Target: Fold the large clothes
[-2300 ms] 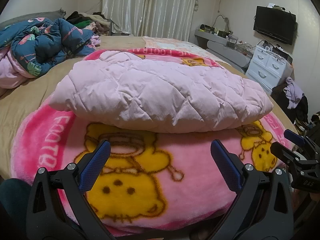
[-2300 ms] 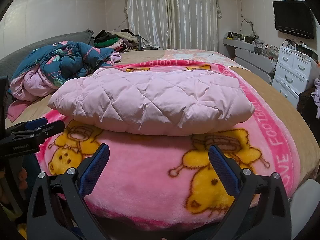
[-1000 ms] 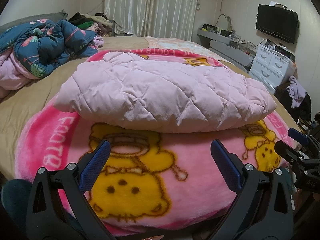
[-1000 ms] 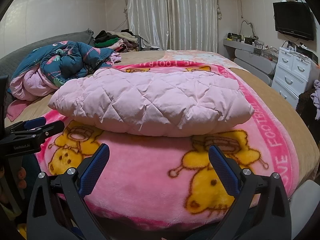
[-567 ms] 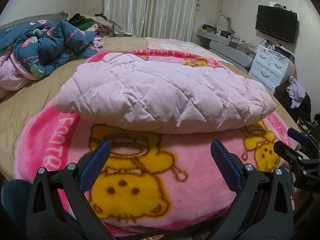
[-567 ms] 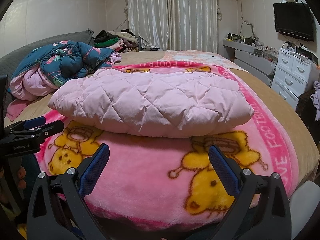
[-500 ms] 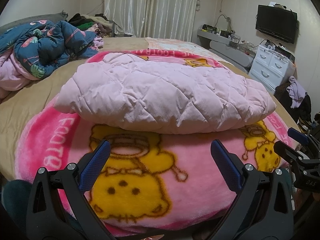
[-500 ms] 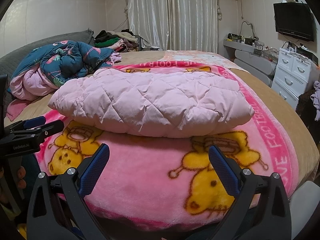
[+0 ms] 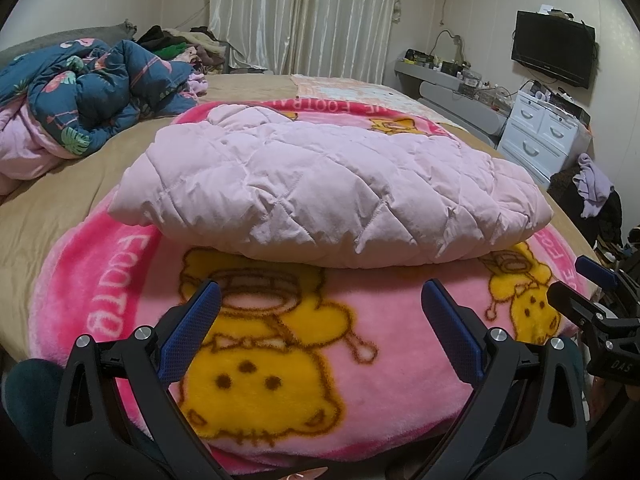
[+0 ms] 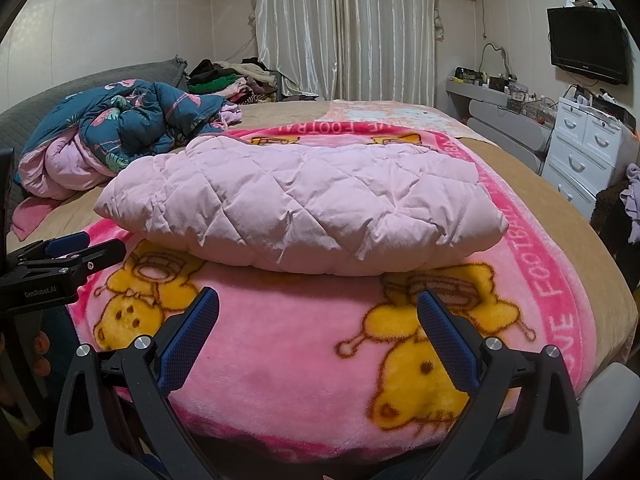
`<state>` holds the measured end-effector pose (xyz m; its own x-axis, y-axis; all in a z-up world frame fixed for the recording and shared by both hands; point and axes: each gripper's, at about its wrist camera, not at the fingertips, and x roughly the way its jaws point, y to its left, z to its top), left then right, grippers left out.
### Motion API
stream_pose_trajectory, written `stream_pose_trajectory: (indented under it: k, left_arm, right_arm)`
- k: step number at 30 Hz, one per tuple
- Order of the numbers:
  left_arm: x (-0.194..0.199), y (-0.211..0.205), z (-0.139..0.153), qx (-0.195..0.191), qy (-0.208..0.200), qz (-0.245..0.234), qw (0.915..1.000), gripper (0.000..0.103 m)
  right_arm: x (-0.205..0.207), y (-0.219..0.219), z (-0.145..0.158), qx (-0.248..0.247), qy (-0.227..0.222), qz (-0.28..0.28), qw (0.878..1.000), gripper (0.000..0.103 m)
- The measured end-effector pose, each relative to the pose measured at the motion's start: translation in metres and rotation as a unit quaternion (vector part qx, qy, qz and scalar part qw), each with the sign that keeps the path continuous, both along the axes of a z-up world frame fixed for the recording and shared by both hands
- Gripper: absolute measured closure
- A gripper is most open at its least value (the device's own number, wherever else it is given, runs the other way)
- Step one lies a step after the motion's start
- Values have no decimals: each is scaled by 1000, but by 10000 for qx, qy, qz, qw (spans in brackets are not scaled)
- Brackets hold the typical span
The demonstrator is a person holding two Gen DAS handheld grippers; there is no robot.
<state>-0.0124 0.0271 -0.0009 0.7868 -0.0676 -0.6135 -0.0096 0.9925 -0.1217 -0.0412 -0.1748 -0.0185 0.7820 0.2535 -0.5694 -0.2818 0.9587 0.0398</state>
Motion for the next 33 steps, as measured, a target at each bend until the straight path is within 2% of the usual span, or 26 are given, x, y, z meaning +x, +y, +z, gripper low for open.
stream_pose_trajectory:
  k: [12, 17, 21, 23, 25, 27, 29, 30, 31, 32, 33]
  left_arm:
    - [2, 3, -6, 152, 105, 44, 9998, 9]
    - [2, 6, -10, -24, 193, -80, 9998, 9]
    - [5, 18, -18, -196, 407, -115, 9989, 9]
    - [12, 36, -23, -187, 507, 96, 9985, 9]
    - [25, 69, -23, -127, 596, 531, 9967, 9]
    - [37, 109, -19, -93, 627, 1006, 9929, 9]
    - [51, 158, -13, -24, 648, 1530, 9861, 9]
    - [56, 181, -12, 30, 654, 1799, 9815, 9]
    - [64, 218, -9, 89, 721, 2251, 9716, 9]
    - [68, 240, -8, 34, 746, 2430, 9671, 9]
    - [74, 269, -8, -52, 787, 2667, 9606, 9]
  right_arm:
    - [2, 1, -1, -135, -33, -47, 9999, 4]
    - [1, -3, -3, -130, -48, -145, 9998, 4]
    - [2, -22, -4, -40, -44, -441, 9990, 4]
    - [5, -43, -6, 32, -13, -748, 9972, 4]
    - [11, -81, -11, 155, 73, -1253, 9920, 4]
    - [17, -134, -20, 187, 133, -2017, 9792, 4]
    - [21, -194, -33, 68, 258, -2925, 9559, 4]
    - [20, -237, -44, 18, 303, -3531, 9351, 4]
    - [18, -269, -53, -83, 373, -3979, 9166, 4]
    - [16, -313, -67, -320, 562, -4605, 8853, 4]
    - [13, -342, -76, -392, 672, -4908, 8678, 4]
